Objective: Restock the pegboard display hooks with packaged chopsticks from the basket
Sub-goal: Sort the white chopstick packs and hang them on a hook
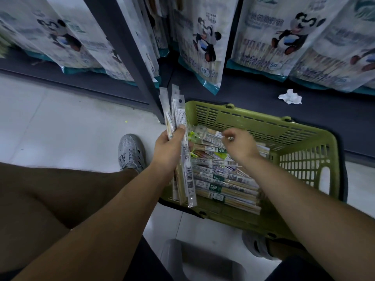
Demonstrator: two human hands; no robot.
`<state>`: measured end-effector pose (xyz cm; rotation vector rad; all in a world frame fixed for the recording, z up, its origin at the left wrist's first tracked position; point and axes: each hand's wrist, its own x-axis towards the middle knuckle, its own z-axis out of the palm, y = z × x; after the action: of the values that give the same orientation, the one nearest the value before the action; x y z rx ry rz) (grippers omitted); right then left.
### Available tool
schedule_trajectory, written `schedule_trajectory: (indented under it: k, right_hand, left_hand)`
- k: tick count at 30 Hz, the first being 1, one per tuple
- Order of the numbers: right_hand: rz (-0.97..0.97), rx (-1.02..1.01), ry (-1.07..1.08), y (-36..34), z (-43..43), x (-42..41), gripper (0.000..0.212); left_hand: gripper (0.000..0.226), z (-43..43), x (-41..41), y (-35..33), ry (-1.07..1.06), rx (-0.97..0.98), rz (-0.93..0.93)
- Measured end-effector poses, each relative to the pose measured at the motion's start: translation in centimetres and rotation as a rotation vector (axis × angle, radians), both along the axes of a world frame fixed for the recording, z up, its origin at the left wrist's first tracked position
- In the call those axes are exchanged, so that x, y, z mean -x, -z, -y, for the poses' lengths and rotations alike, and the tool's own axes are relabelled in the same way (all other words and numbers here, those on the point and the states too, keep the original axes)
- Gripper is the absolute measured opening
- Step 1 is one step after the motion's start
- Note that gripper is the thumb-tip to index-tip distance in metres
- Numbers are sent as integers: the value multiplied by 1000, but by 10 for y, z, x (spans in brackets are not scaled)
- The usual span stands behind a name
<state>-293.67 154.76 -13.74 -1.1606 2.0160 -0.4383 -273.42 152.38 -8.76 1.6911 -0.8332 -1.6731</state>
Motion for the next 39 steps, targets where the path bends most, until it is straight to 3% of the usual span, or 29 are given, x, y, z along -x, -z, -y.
schedule_trajectory:
  k: [2, 8, 14, 24, 35, 39]
  right_hand:
    - [-168, -91, -87, 23, -3, 15, 36]
    - [-356, -246, -324, 64, -5, 21, 78]
    - [-484, -195, -393, 66, 3, 22, 47]
    - [-587, -217, -552, 63, 0, 18, 37]
    - [-356, -221, -507, 63, -1, 30, 61]
    - [-387, -244, -510, 67, 2, 24, 60]
  left_hand:
    - [26, -1, -1, 2, 9, -7, -44]
    - [28, -4, -3, 12, -9, -3, -99]
    - [28, -2, -4, 16, 25, 4, -54]
    - [29, -3, -4, 13, 34, 1, -30]
    - [30, -4, -5, 12, 14, -3, -35]
    - [28, -4, -6, 14, 20, 7, -37]
